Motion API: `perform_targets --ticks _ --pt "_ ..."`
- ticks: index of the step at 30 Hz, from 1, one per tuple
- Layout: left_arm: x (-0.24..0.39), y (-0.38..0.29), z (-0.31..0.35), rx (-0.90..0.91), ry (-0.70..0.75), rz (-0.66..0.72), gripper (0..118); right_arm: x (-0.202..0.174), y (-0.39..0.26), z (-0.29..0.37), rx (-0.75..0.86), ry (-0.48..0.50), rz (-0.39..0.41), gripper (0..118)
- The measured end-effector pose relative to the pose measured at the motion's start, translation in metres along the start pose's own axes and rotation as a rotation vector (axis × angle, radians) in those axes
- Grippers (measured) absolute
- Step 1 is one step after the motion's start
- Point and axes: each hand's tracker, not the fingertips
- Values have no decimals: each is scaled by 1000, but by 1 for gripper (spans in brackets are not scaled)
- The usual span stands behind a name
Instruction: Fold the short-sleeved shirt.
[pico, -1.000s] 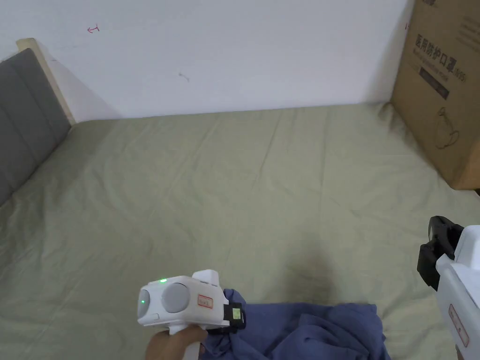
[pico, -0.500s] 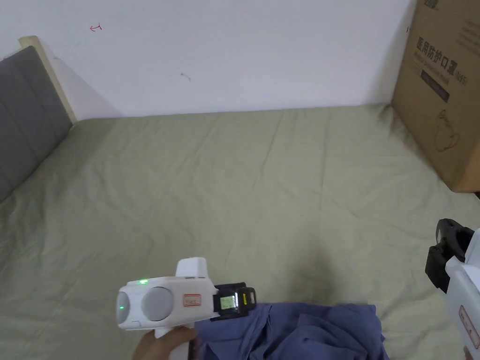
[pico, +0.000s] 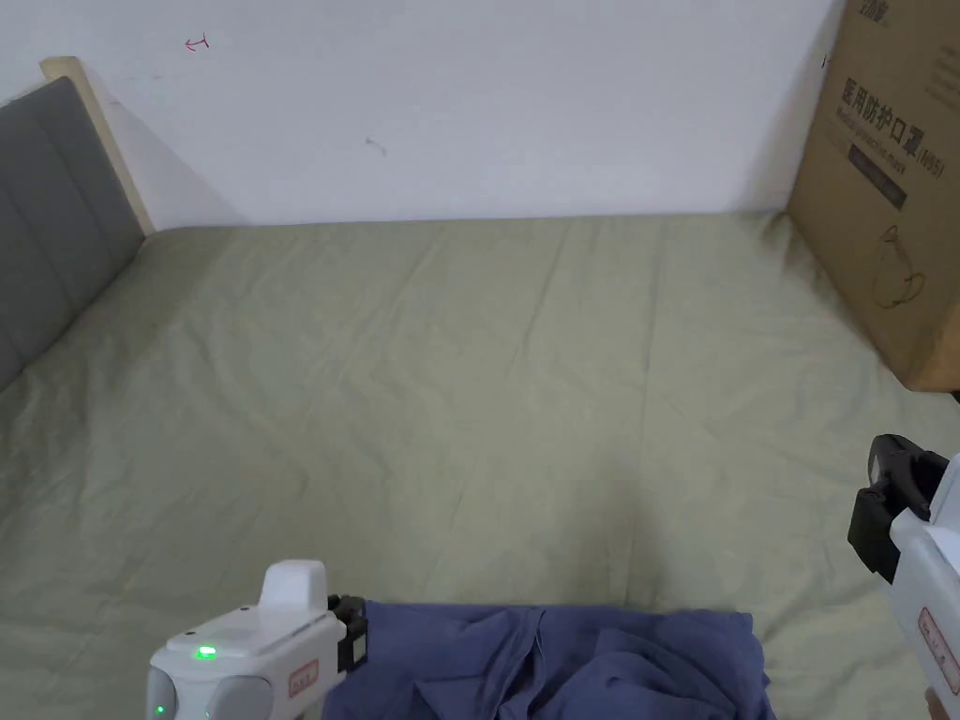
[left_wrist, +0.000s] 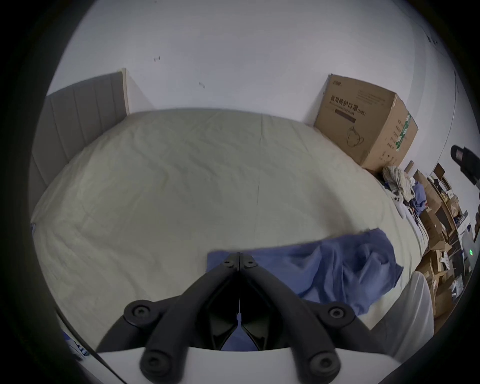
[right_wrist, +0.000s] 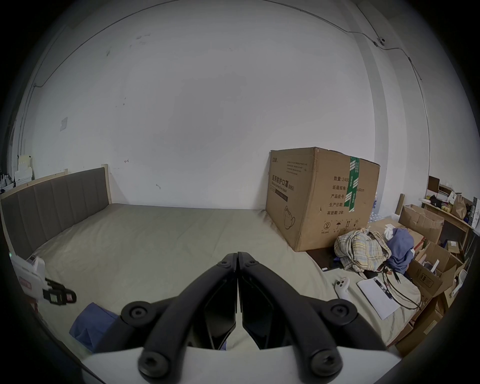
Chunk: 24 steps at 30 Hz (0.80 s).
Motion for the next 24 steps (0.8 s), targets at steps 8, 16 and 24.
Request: perform_targets --ticks 8,16,24 --pt "30 -50 -29 -126 -99 -61 1 8 -7 0 -19 -9 3 0" --pt "87 -50 -40 -146 -192 -158 0 15 -15 0 -30 -26 -11 0" --pt "125 -52 -57 -168 -188 -216 0 18 -18 4 -44 -35 -12 0"
